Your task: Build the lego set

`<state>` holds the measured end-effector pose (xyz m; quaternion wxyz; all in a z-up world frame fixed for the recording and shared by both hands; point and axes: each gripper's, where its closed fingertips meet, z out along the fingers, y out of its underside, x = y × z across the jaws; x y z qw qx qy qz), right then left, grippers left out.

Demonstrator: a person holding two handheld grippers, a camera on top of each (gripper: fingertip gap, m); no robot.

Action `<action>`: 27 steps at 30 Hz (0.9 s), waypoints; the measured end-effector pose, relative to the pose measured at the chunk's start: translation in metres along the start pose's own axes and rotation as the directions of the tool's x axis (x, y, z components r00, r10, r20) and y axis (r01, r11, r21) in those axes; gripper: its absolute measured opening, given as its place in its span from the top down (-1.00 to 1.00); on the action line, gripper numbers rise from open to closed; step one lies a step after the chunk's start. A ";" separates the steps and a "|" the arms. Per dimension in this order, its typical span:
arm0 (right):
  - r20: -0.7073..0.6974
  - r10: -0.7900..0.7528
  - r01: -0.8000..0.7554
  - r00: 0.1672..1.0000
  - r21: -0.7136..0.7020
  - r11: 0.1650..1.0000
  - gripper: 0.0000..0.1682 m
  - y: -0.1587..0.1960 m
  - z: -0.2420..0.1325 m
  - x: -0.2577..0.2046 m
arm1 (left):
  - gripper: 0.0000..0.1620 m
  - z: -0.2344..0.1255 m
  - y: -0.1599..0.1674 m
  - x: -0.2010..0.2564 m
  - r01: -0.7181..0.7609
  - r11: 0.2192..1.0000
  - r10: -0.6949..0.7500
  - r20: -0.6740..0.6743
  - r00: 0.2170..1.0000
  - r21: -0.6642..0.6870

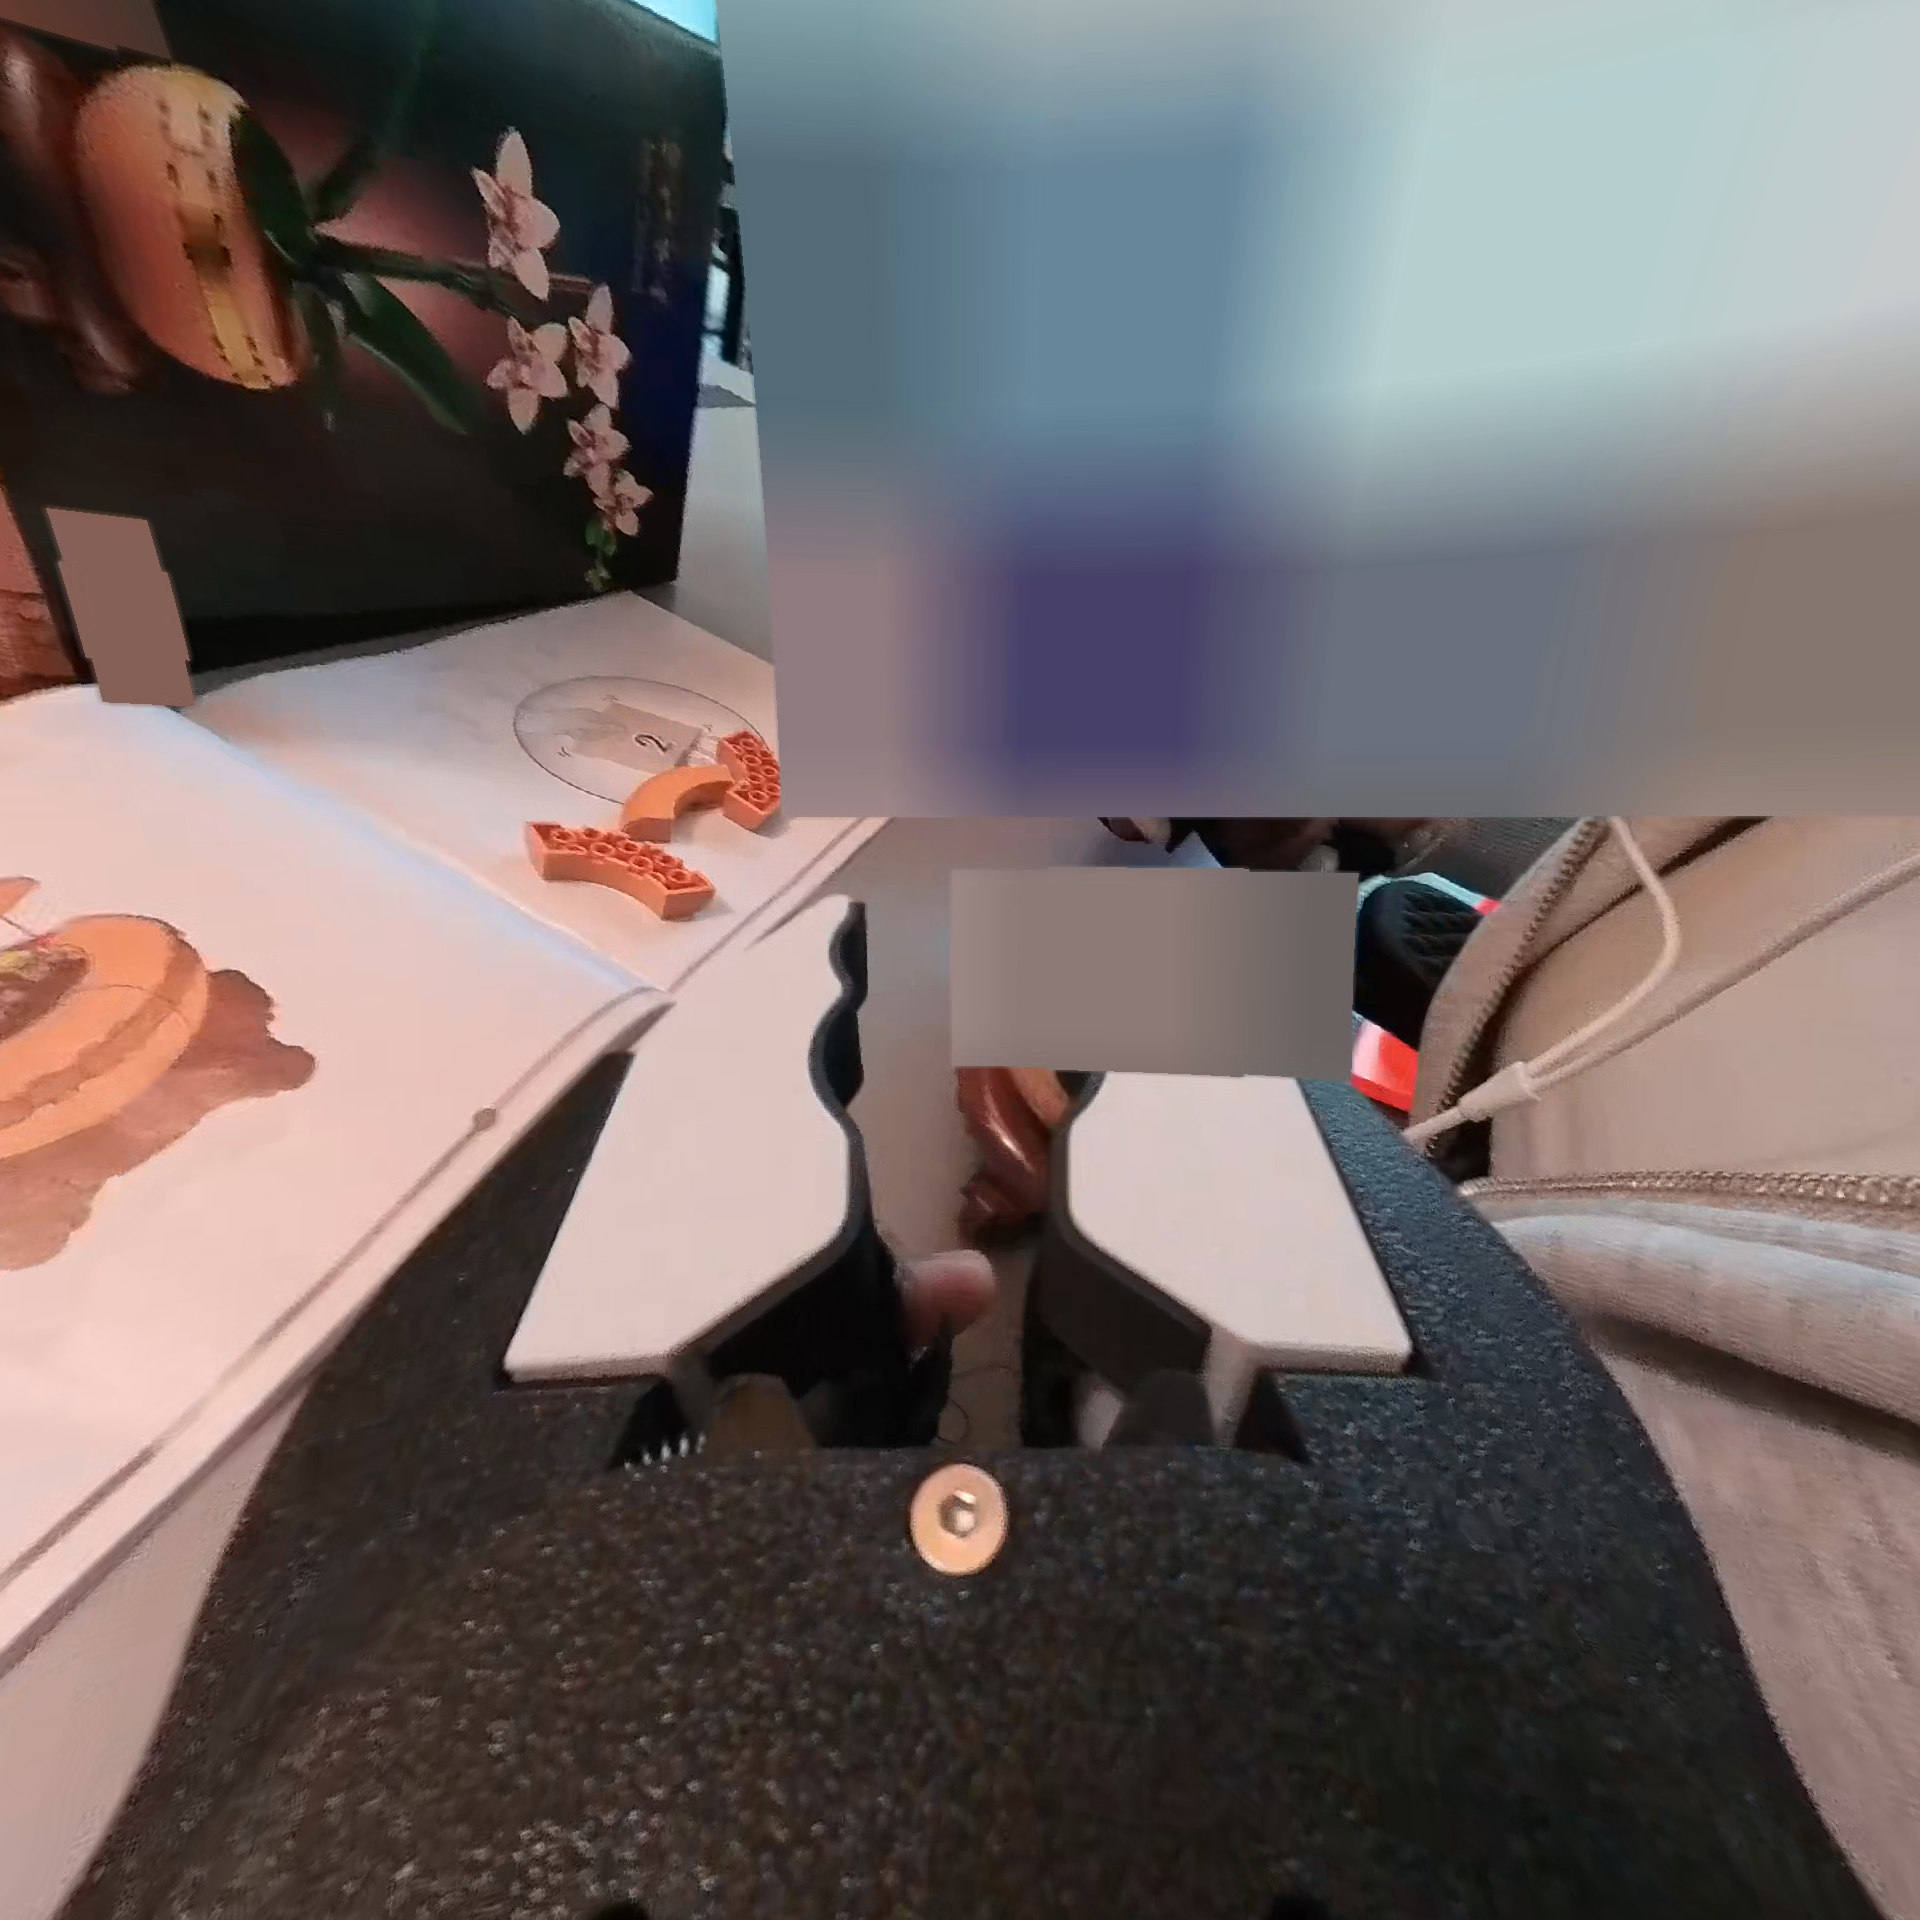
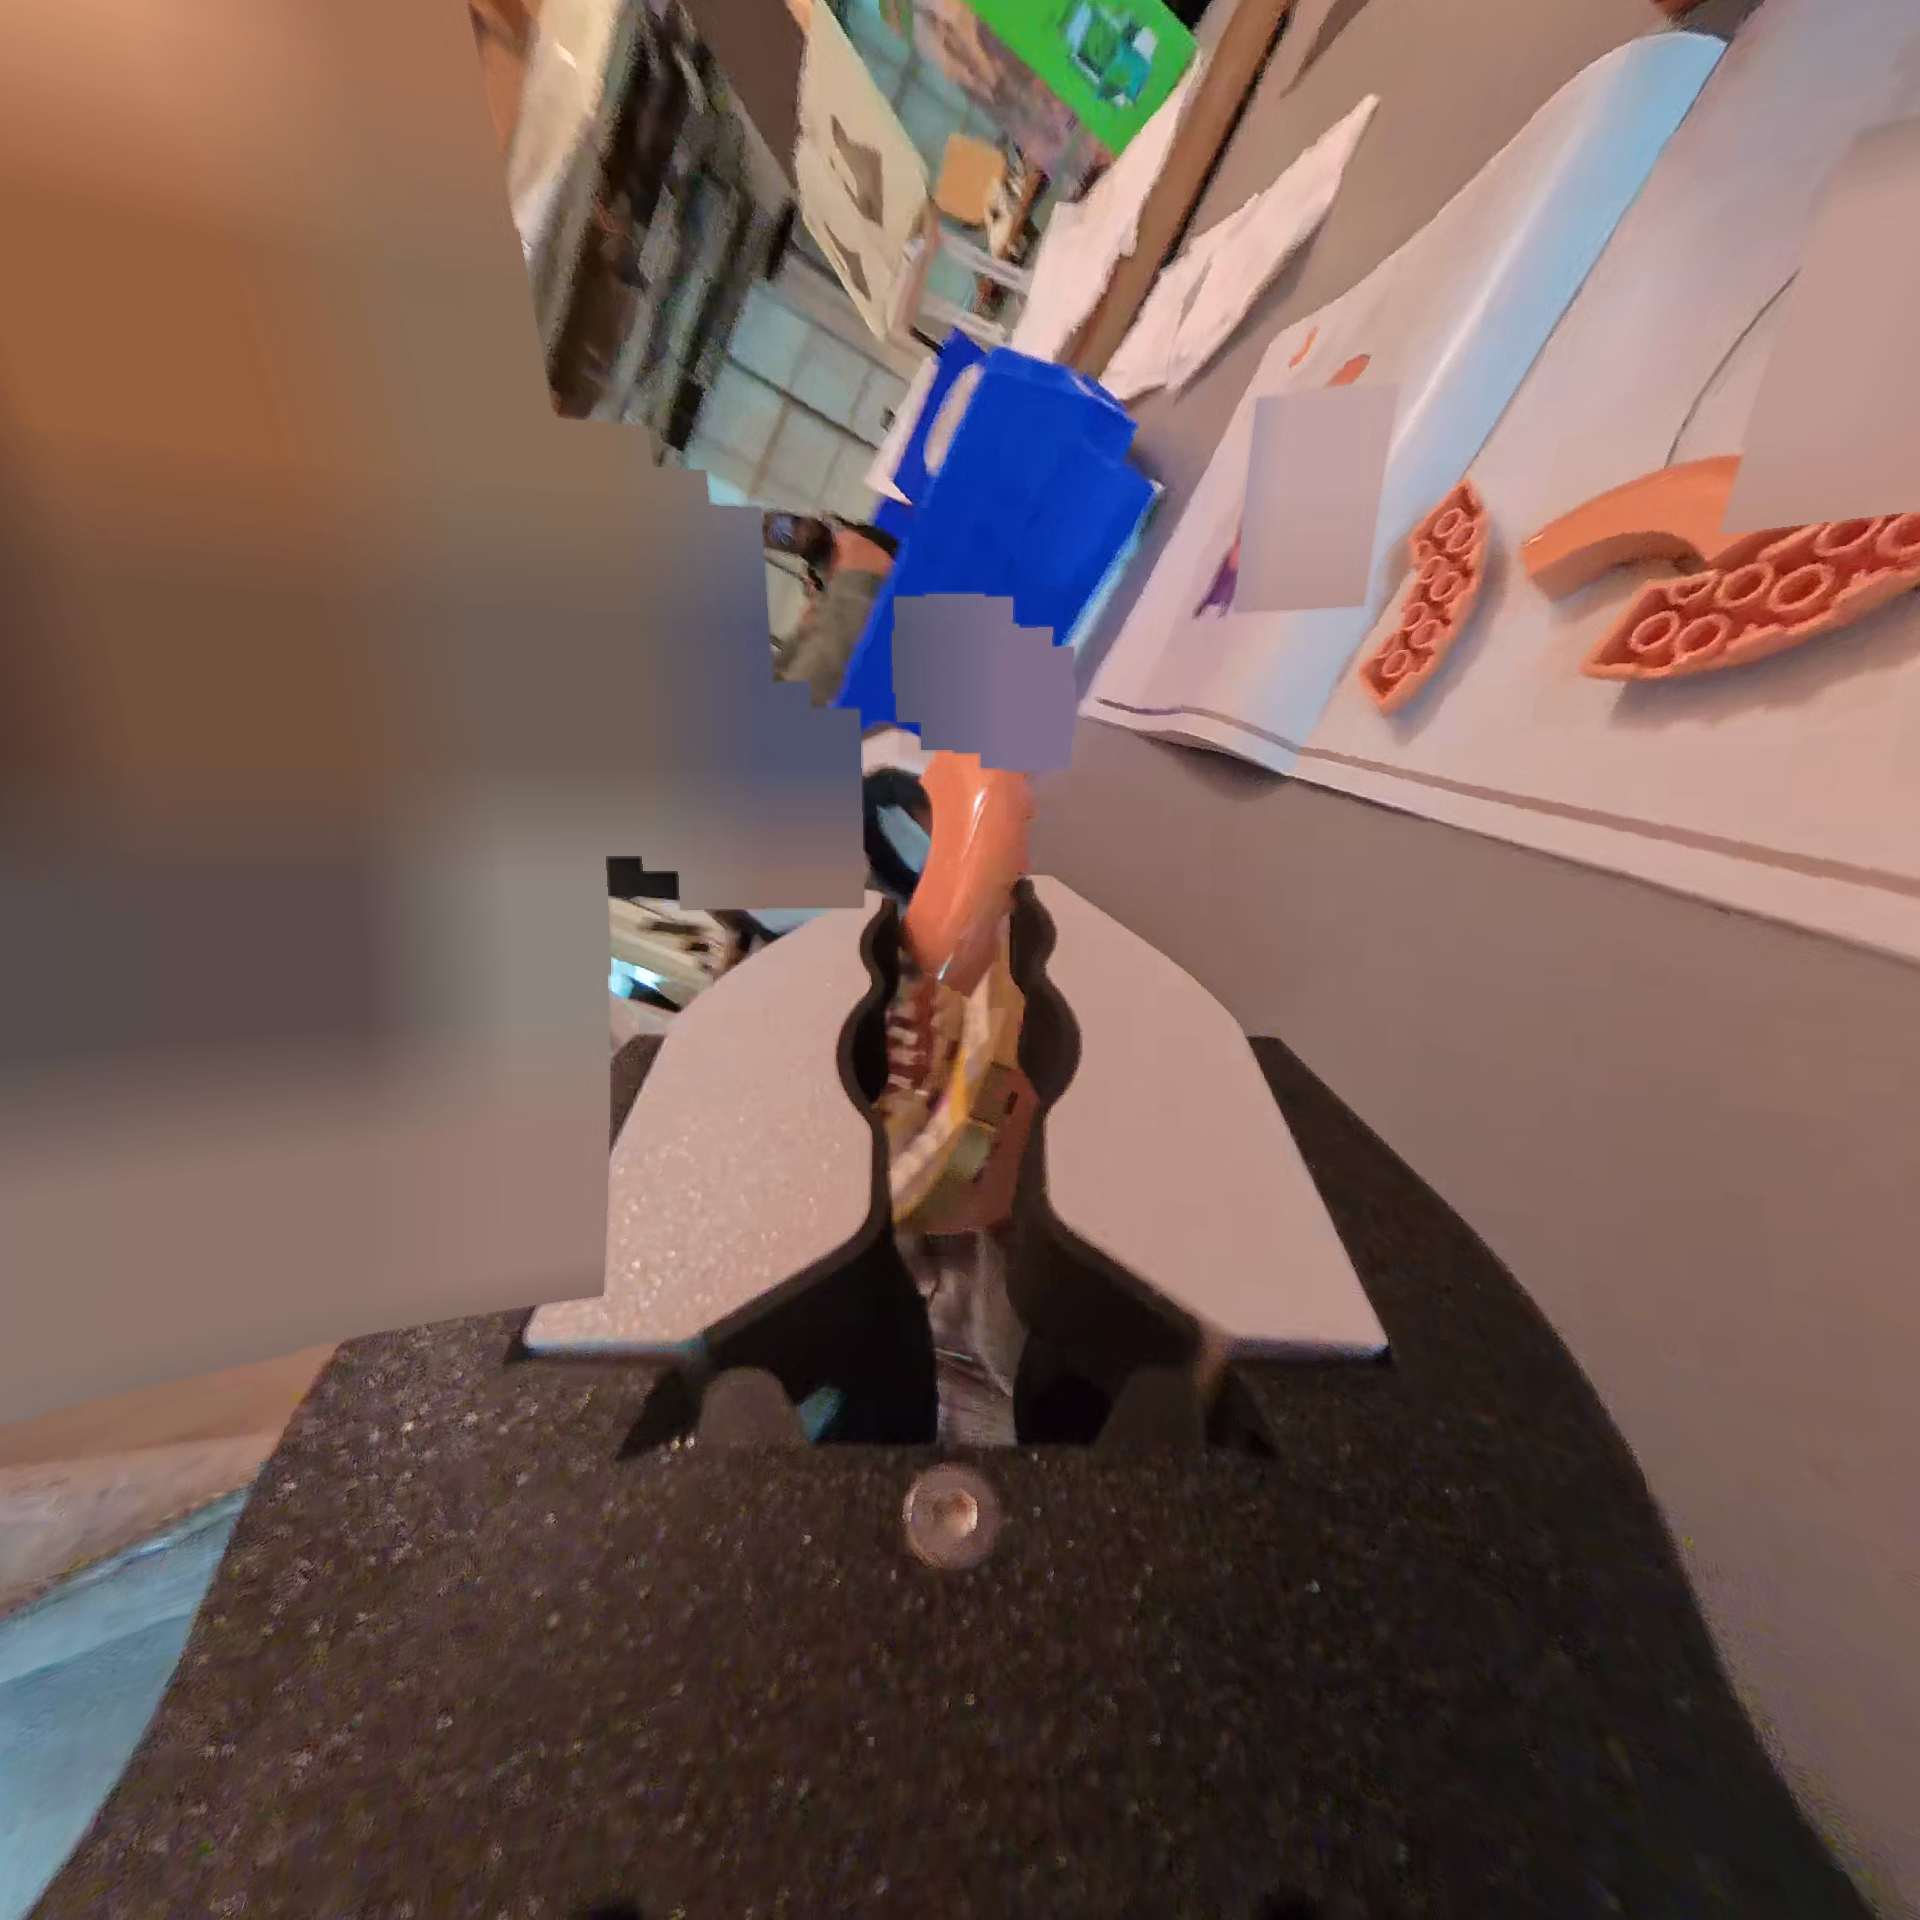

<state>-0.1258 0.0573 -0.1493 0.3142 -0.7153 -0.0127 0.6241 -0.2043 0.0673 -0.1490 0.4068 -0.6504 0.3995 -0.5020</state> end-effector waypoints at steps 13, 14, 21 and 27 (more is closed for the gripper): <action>0.692 0.361 -0.527 0.625 0.034 0.849 0.77 -0.011 -0.019 -0.088 | 0.52 0.000 -0.041 0.045 -0.297 0.941 0.315 -0.095 0.944 0.164; 0.706 0.367 -0.529 0.605 0.013 0.848 0.77 -0.008 -0.018 -0.093 | 0.55 0.002 -0.047 0.050 -0.332 0.925 0.358 -0.123 0.926 0.186; 0.722 0.429 -0.528 0.542 -0.104 0.843 0.77 0.015 -0.004 -0.118 | 0.64 0.018 -0.076 0.085 -0.363 0.855 0.495 -0.373 0.785 0.371; 0.659 0.483 -0.484 0.577 -0.200 0.852 0.77 0.036 0.008 -0.122 | 0.66 0.019 -0.060 0.110 -0.507 0.769 0.638 -0.433 0.636 0.389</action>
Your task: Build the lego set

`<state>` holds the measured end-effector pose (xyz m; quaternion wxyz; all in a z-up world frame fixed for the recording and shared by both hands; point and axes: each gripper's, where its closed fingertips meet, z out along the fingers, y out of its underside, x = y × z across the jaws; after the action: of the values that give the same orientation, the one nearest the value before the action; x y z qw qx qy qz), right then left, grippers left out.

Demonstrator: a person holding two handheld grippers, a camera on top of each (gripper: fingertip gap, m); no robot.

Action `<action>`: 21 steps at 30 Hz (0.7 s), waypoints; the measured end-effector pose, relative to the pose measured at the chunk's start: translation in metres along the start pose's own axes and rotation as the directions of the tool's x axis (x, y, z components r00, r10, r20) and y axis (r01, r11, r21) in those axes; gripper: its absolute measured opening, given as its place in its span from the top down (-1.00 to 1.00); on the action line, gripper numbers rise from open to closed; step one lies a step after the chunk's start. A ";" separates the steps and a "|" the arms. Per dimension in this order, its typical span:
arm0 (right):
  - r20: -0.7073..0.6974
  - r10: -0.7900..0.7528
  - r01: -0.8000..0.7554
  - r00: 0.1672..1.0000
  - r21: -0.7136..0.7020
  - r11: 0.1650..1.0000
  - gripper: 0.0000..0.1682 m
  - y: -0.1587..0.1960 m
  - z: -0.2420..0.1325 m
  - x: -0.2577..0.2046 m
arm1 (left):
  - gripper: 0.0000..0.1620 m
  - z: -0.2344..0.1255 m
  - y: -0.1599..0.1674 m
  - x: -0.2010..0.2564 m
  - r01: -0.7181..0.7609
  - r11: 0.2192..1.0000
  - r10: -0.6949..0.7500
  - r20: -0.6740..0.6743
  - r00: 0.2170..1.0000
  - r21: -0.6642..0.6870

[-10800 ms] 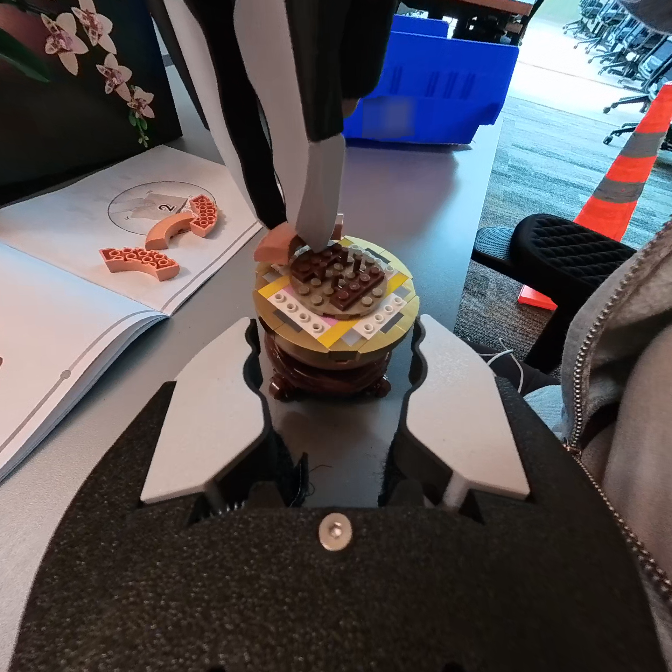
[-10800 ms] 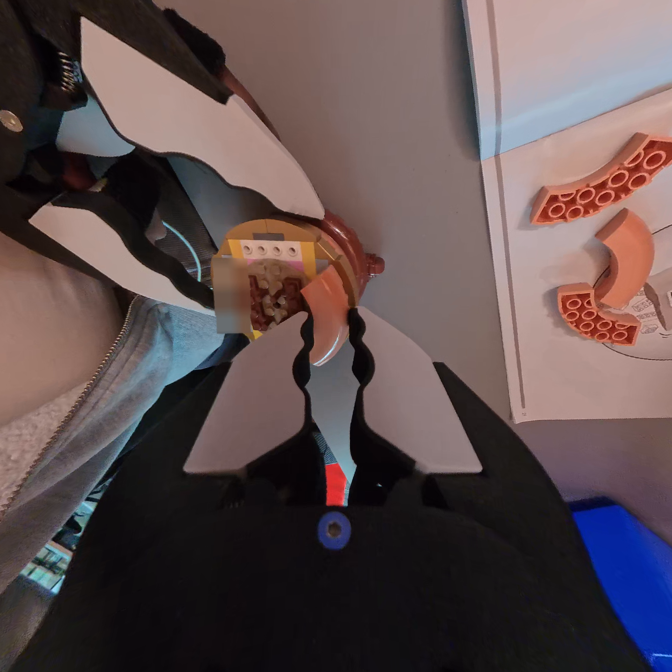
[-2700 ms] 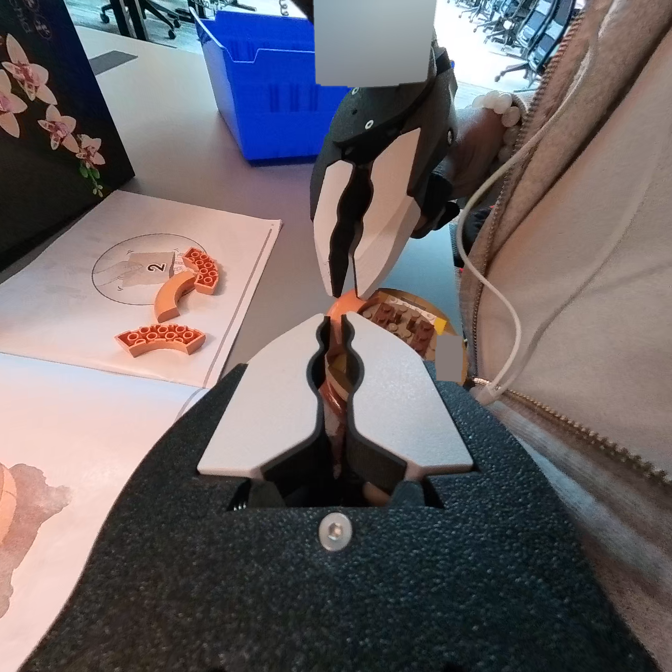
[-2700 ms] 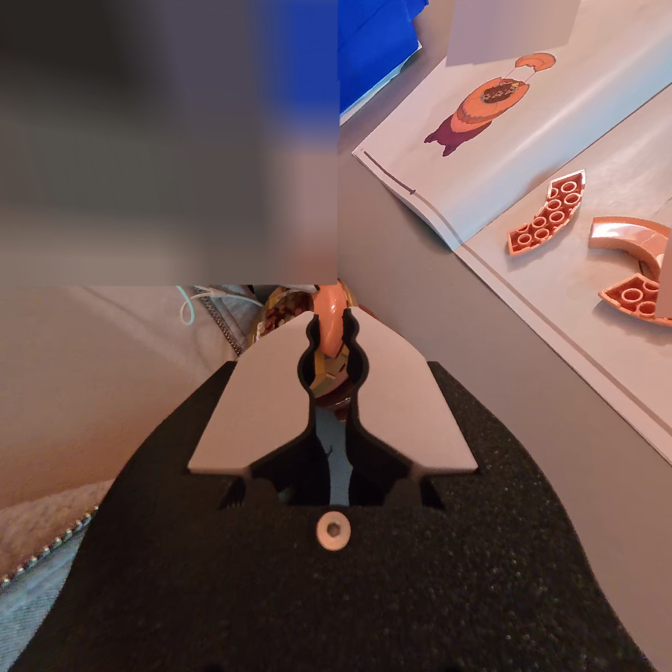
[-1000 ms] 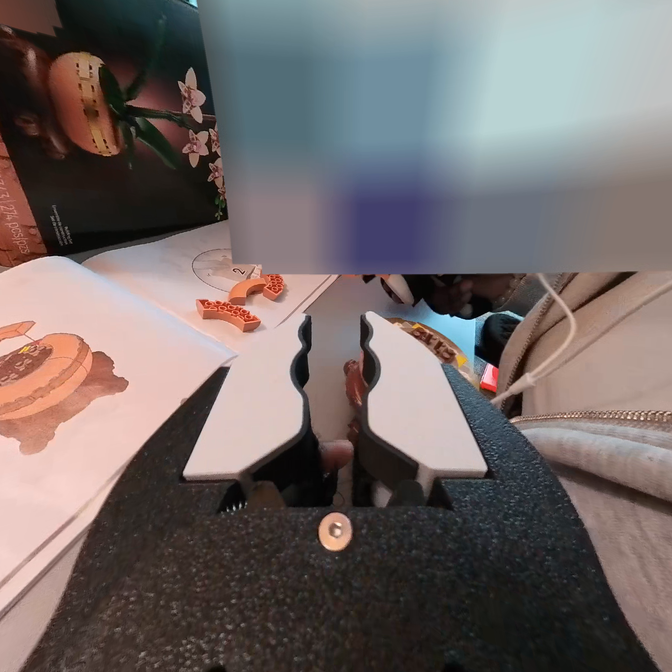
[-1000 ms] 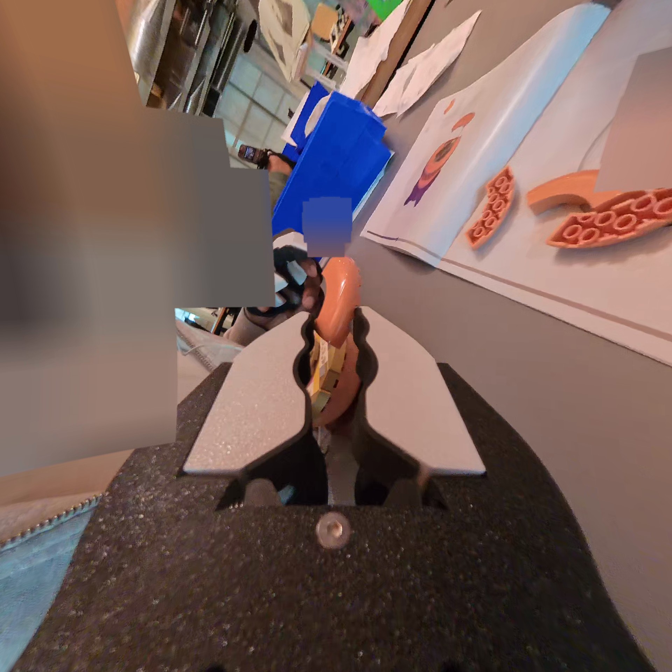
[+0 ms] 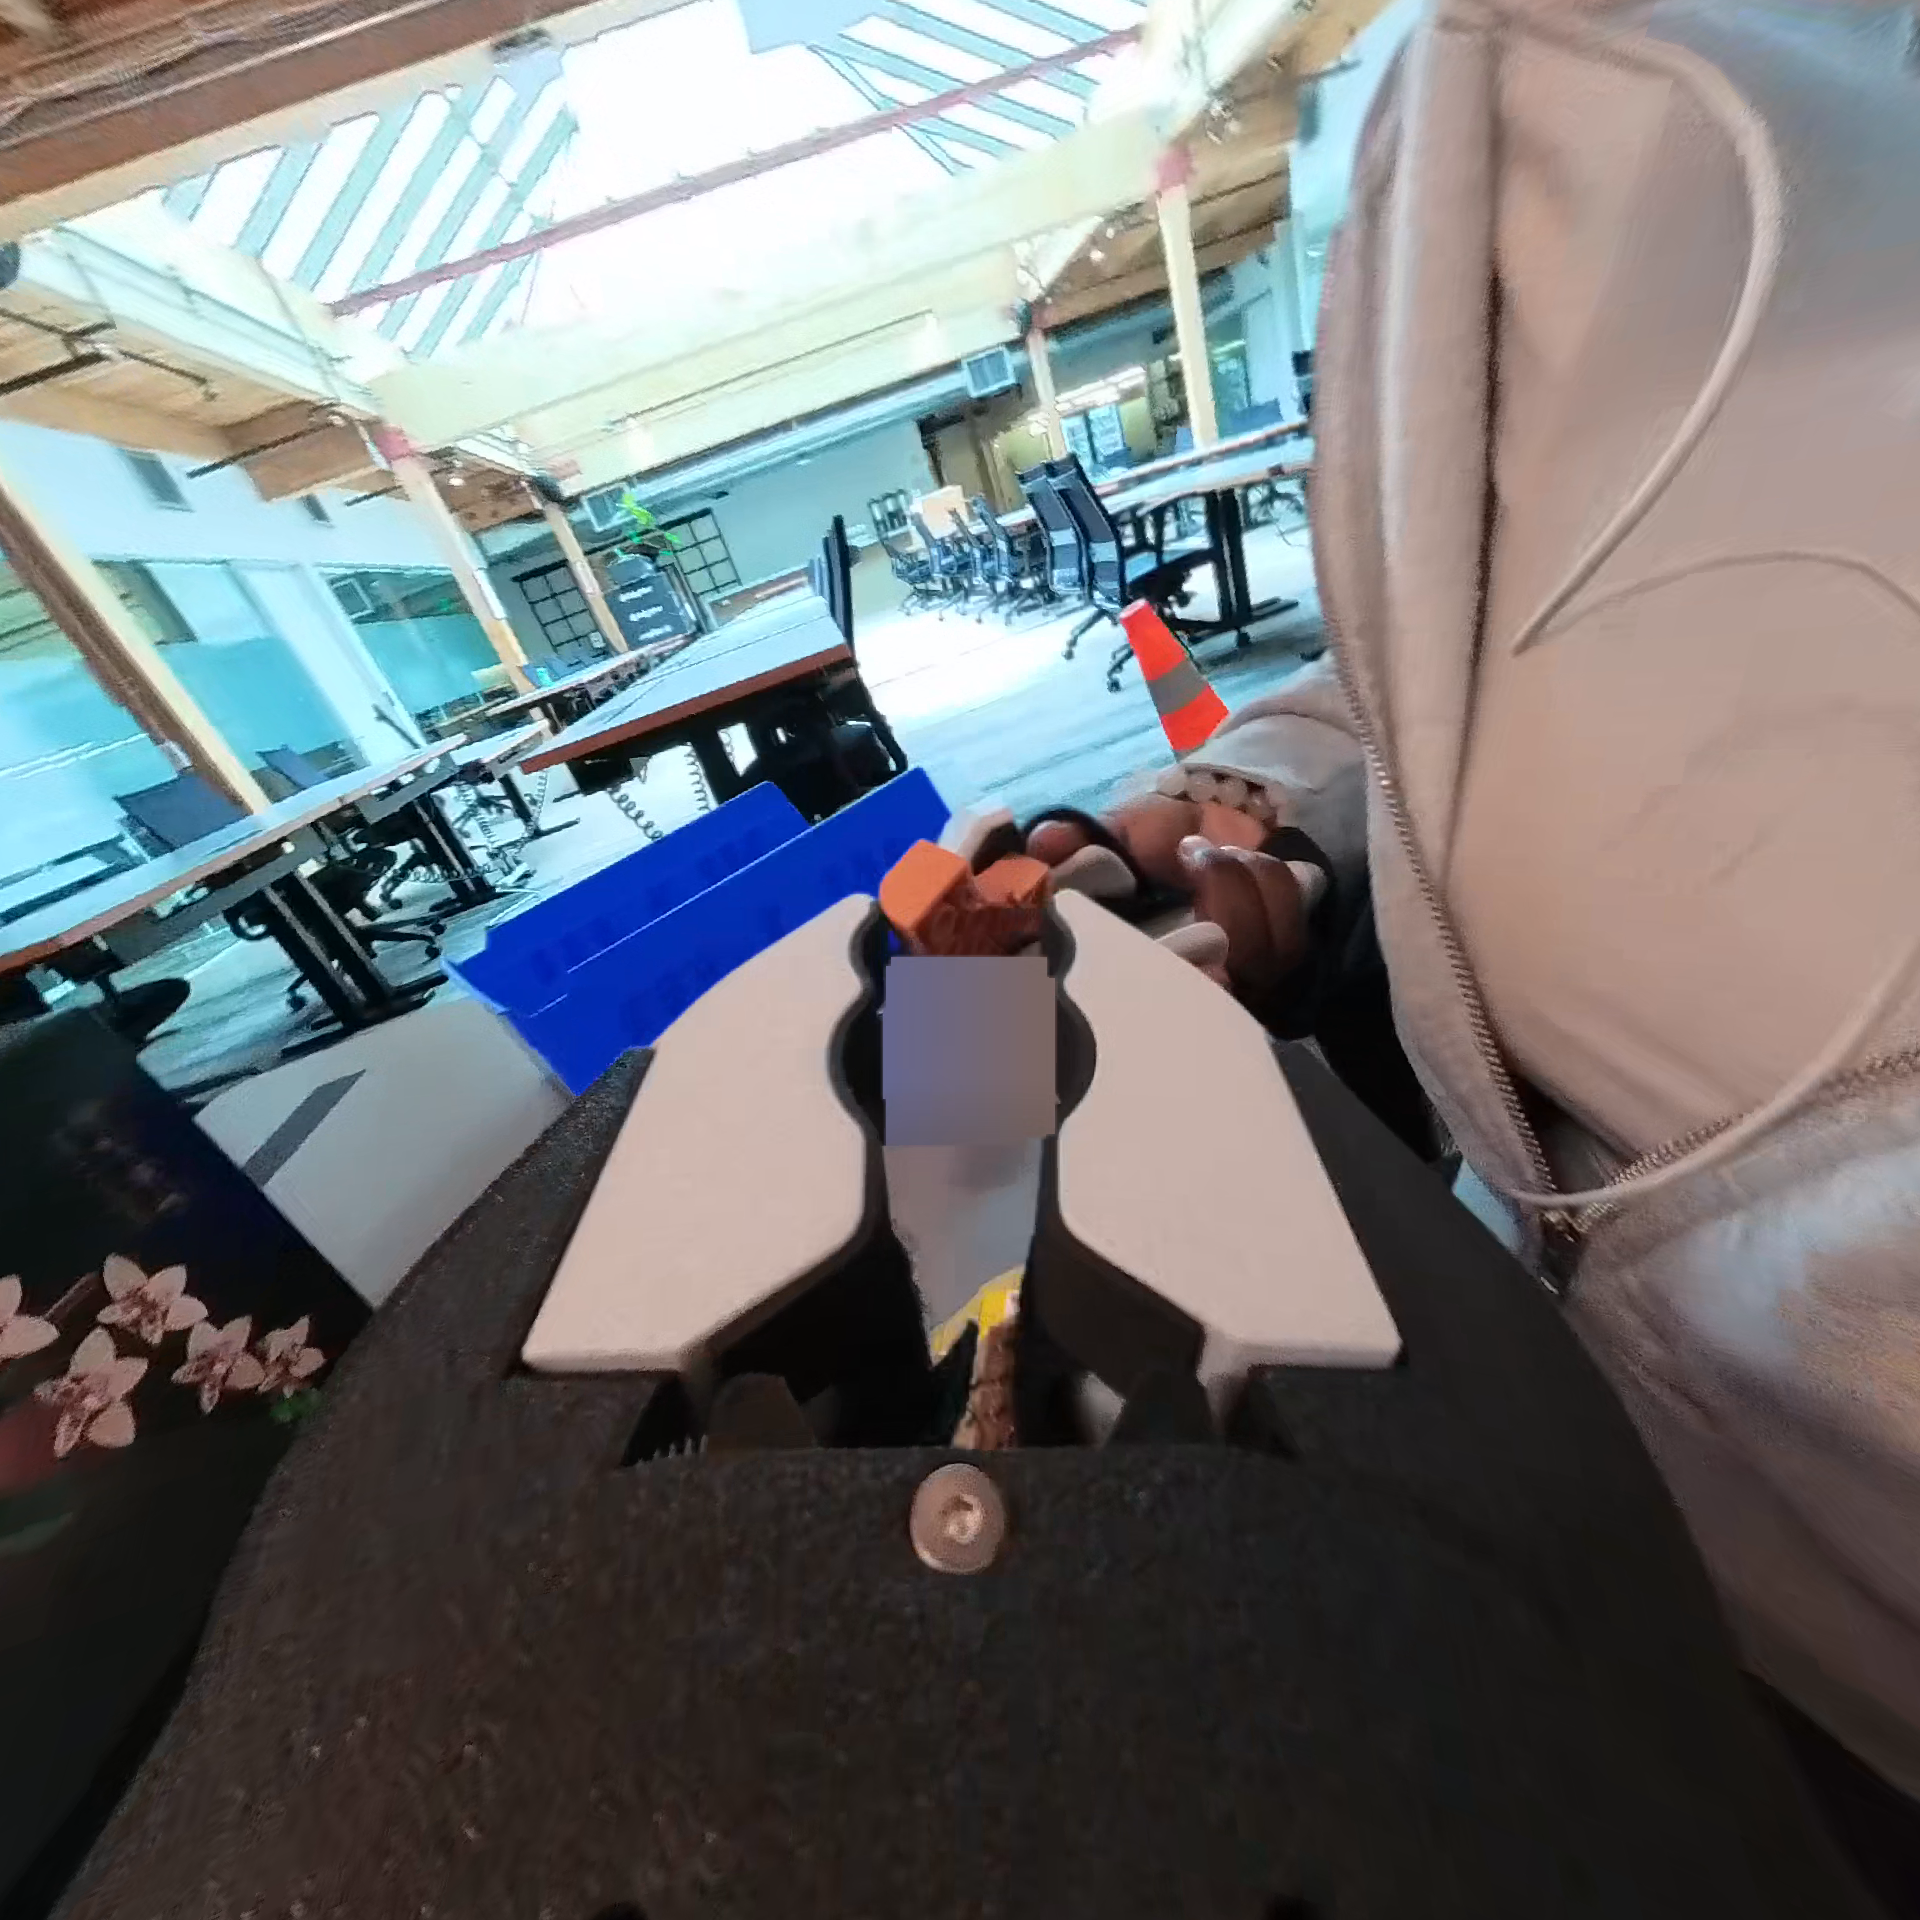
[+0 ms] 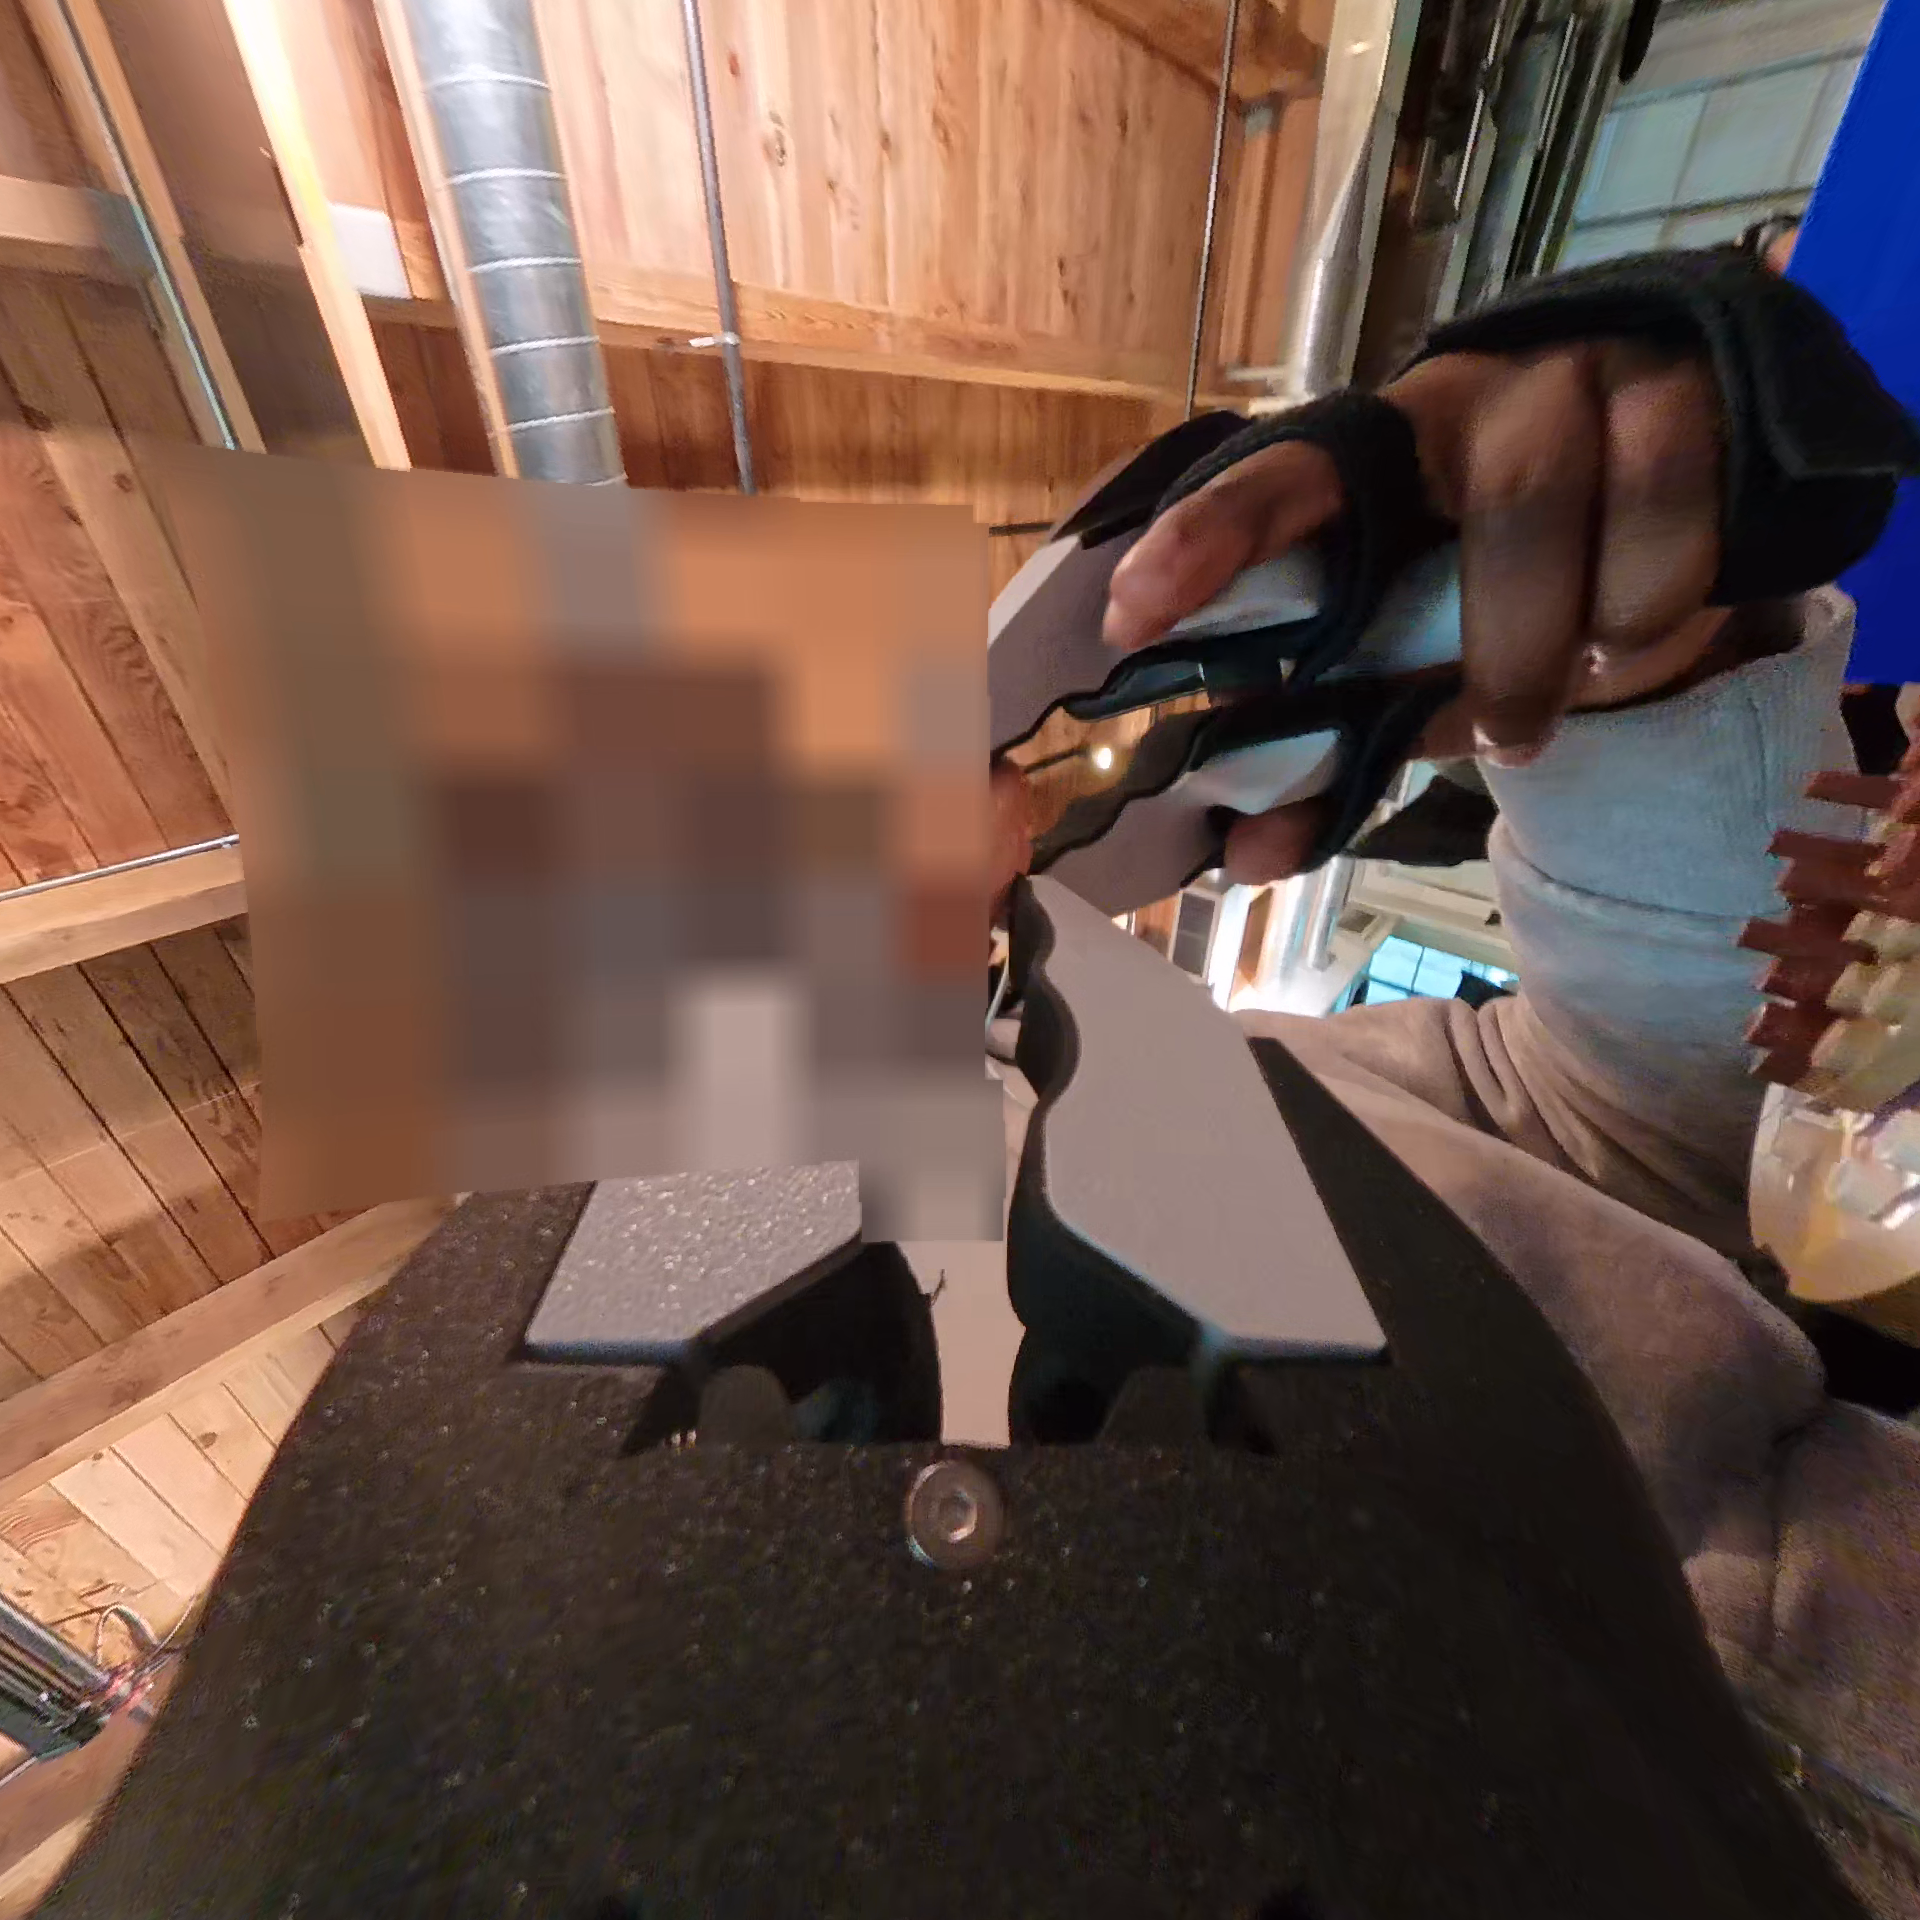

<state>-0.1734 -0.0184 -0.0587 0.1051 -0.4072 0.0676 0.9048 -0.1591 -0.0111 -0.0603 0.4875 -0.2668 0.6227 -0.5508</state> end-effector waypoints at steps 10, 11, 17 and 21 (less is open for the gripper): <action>-0.105 -0.105 0.101 0.989 -0.037 0.994 0.74 -0.024 0.022 0.004 | 0.85 -0.023 -0.005 -0.017 -0.025 0.996 0.013 0.139 0.990 0.083; -0.127 -0.154 0.149 0.980 -0.045 0.988 0.72 -0.029 0.025 0.005 | 0.85 -0.027 -0.005 -0.023 -0.005 0.994 -0.014 0.174 0.985 0.110; -0.272 -0.563 0.519 0.781 -0.218 0.826 0.63 -0.056 0.042 0.010 | 0.87 -0.075 -0.001 -0.073 0.208 0.904 -0.351 0.373 0.859 0.373; -0.432 -0.851 0.750 0.299 -0.445 0.490 0.45 -0.088 0.033 0.026 | 0.88 -0.101 0.022 -0.097 0.408 0.779 -0.597 0.365 0.714 0.476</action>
<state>-0.1924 0.0769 -0.0600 0.4819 -0.6568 -0.1873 0.5489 -0.2086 0.1214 -0.0589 0.4990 -0.4669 0.2646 -0.6805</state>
